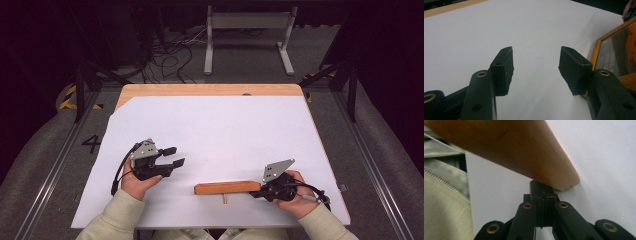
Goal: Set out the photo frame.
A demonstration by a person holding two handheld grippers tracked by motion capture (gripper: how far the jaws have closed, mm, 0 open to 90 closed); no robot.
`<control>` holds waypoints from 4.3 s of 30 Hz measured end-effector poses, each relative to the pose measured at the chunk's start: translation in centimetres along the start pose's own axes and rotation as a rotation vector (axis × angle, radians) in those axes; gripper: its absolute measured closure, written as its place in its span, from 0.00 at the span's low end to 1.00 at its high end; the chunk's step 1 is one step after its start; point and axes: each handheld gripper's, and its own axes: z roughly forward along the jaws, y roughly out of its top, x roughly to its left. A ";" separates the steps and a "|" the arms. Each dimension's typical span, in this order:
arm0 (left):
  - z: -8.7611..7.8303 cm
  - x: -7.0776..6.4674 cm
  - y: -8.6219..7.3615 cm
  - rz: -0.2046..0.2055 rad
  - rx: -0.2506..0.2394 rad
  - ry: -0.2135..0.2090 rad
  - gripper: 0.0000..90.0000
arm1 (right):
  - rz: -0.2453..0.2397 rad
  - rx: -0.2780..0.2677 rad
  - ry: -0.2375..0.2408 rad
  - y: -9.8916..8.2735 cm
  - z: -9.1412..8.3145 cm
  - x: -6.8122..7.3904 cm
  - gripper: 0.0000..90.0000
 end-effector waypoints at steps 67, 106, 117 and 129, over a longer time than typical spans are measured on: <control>-0.8 0.6 -0.6 -0.020 -0.007 0.033 0.50 | 0.093 -0.116 -0.004 11.4 7.9 -8.8 1.00; -1.0 0.7 -0.6 -0.036 -0.005 0.033 0.48 | 0.170 -0.139 -0.174 12.7 -3.2 -3.2 0.38; -1.0 0.7 -0.6 -0.041 -0.008 0.025 0.48 | 0.203 -0.111 -0.152 13.6 -1.5 -1.6 0.24; -1.0 0.8 -0.6 -0.033 -0.009 0.028 0.48 | 0.256 -0.029 -0.091 13.9 1.9 -1.9 0.24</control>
